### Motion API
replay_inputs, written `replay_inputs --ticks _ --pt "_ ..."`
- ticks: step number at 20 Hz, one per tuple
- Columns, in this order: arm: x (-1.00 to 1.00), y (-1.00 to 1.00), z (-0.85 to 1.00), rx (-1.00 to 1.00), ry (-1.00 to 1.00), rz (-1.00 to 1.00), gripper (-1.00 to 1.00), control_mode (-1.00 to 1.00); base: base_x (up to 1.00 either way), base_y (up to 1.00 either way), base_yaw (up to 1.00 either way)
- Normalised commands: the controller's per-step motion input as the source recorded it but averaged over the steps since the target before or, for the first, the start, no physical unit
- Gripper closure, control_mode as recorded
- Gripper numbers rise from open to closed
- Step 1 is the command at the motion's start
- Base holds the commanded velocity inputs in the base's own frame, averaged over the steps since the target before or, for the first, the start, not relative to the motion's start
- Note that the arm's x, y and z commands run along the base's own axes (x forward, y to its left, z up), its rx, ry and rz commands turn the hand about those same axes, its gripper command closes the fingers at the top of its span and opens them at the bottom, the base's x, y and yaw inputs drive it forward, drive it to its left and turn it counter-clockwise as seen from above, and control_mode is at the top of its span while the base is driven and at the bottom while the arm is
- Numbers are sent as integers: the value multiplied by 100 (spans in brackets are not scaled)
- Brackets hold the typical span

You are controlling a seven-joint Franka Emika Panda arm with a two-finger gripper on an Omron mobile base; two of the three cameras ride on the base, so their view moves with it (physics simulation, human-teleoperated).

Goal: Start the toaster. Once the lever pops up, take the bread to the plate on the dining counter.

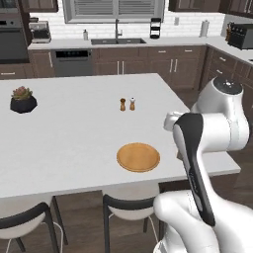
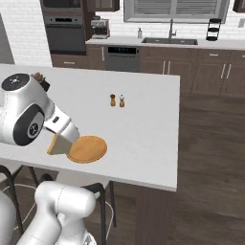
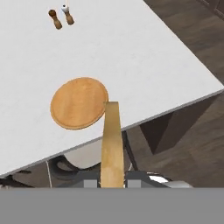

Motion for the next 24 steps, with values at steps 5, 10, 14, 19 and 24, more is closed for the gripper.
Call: replay_inputs --ticks 5,10,14,19,24 --pt "58 5 -19 9 -5 1 100 -100 0 0 0" --pt "81 0 -45 14 -5 16 100 -100 0 0 0" --pt "93 0 -83 9 0 19 100 -100 0 0 0" --pt "99 0 -89 2 0 17 100 -100 0 0 0" --pt "74 1 -61 3 0 14 100 -100 0 0 0"
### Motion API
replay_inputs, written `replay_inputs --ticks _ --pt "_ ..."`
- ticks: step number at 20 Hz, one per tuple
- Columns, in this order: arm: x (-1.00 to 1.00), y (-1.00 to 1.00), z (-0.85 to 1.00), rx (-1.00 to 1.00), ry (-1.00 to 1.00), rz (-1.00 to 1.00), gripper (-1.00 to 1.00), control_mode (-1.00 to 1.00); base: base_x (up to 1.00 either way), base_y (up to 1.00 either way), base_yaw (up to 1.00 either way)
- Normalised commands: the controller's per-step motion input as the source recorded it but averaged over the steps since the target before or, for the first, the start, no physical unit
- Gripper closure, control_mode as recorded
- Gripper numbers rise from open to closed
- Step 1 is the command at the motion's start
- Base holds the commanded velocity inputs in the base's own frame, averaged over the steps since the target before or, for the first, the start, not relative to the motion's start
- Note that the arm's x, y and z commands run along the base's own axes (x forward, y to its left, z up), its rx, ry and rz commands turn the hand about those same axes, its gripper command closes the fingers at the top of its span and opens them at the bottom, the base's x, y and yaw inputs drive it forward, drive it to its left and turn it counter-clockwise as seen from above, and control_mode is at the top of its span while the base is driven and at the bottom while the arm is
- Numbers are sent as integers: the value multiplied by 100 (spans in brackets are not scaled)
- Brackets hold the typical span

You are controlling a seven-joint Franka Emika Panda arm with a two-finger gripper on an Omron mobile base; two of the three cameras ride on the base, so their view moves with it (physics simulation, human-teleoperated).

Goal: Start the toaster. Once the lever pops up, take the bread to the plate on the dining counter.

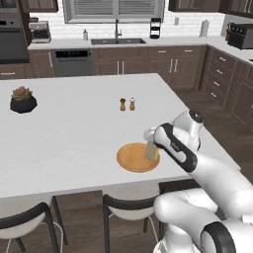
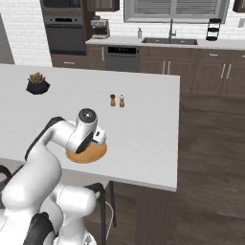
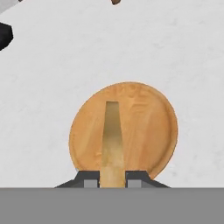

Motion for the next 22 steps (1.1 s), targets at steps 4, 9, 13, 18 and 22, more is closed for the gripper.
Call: replay_inputs --ticks 4,9,13,18,22 --pt "28 17 -25 13 0 18 100 -100 0 0 0" --pt "30 21 -8 18 0 16 100 -100 0 0 0" --pt "40 27 -26 13 0 12 100 -100 0 0 0" --pt "44 34 -51 1 0 2 100 -100 0 0 0" --pt "38 7 -48 0 0 0 100 -100 0 0 0"
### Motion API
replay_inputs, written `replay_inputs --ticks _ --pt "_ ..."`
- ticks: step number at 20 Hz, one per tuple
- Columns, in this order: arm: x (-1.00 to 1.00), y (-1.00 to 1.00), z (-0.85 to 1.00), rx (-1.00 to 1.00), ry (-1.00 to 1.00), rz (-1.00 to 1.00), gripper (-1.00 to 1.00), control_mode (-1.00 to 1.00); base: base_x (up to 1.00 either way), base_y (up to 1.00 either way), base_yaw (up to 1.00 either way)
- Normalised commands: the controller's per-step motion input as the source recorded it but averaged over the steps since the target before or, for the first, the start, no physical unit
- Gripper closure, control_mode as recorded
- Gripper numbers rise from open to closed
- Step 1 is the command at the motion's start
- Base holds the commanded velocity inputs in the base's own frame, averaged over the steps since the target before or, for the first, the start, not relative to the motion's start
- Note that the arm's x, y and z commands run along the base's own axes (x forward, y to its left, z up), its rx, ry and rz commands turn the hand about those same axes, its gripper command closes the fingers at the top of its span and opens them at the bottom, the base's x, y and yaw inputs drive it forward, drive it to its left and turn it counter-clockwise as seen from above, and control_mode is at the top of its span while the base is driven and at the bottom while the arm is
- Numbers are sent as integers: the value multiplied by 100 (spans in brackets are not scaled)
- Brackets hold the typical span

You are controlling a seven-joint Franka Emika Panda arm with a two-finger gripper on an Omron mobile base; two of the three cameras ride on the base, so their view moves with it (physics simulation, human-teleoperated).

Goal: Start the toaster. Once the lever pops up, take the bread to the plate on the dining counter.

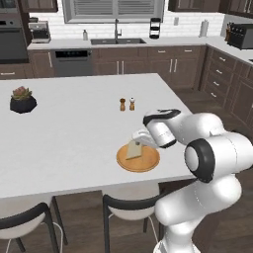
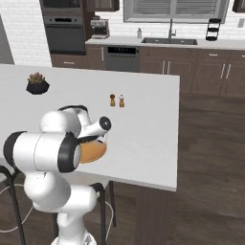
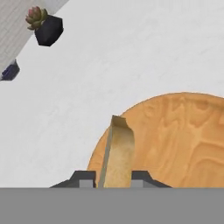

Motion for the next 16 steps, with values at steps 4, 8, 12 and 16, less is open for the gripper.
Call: replay_inputs --ticks 4,8,12,16 --pt "-2 0 -32 0 -1 -1 100 -100 0 0 0" --pt "-46 0 -19 0 0 -8 -100 -100 0 0 0" --pt "-8 -8 -1 0 1 -17 -100 -100 0 0 0" --pt "0 -25 3 0 16 -27 -100 -100 0 0 0"
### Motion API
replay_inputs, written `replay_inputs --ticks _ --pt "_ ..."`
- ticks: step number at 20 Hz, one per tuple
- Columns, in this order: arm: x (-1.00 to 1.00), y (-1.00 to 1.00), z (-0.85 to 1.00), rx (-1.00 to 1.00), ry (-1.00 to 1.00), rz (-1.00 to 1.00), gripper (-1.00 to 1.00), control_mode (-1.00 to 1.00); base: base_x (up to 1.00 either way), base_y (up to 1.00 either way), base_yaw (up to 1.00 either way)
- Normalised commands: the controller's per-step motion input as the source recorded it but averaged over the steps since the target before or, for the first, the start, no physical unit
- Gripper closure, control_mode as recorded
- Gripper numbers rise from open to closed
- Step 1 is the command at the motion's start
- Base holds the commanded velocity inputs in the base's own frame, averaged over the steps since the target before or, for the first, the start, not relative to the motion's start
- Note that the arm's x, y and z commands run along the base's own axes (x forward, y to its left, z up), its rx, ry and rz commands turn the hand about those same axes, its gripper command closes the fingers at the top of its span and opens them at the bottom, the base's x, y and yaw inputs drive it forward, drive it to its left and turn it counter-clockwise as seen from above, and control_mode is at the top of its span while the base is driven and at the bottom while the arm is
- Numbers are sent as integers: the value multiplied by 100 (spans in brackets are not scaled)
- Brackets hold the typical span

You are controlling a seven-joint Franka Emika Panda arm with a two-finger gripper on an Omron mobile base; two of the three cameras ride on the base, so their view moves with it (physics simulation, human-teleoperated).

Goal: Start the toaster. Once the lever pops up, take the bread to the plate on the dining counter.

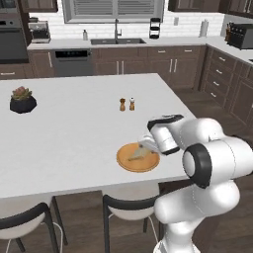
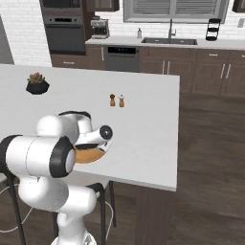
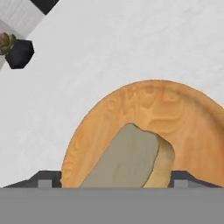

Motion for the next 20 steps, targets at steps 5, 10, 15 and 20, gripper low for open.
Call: replay_inputs --ticks 5,10,15,20 --pt "0 -30 0 0 36 -36 -100 -100 0 0 0" --pt "12 -12 28 0 47 -39 -100 -100 0 0 0" --pt "8 0 74 0 40 -32 -100 -100 0 0 0" --pt "0 0 59 0 38 -27 -100 -100 0 0 0"
